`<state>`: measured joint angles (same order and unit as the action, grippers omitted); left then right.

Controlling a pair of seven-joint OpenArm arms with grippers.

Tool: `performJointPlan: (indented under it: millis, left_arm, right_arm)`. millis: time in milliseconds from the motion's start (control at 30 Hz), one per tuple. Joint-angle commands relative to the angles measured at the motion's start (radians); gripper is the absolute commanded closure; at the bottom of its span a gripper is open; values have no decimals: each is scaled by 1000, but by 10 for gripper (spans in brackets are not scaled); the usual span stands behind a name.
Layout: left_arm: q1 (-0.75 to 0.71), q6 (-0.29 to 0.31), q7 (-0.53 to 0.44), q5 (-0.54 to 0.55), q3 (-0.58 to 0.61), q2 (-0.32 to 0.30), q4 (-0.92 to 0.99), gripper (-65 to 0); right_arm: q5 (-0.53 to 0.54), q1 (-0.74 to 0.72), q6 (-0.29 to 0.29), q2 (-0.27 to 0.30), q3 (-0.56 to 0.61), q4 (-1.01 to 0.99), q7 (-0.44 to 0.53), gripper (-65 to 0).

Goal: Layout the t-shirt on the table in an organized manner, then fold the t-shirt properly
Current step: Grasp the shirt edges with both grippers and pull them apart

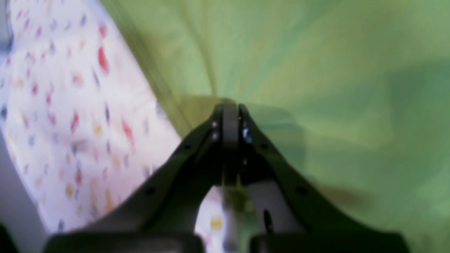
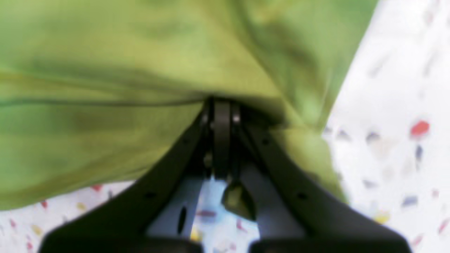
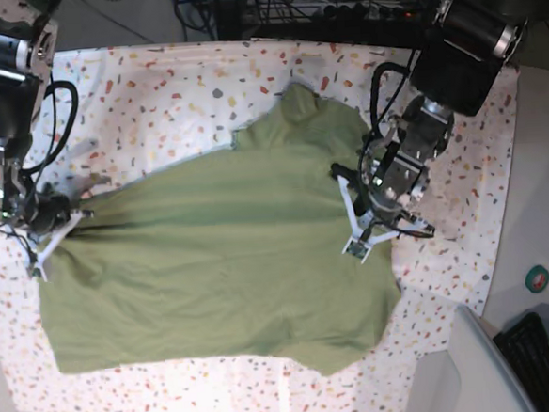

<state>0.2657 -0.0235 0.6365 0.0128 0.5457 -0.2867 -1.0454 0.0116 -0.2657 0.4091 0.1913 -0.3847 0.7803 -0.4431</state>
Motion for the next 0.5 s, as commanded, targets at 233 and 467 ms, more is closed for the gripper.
performJointPlan:
  millis: [233,467]
  left_arm:
    - [-211,17,213,20,-3,-21,-408,0]
    - [-199,17,309,11,-16,102,-540,0]
  right_arm:
    - [-15,-246,0,9,122,-259,114,0]
    - [-11,-300,0,-20,273,-178,100,0]
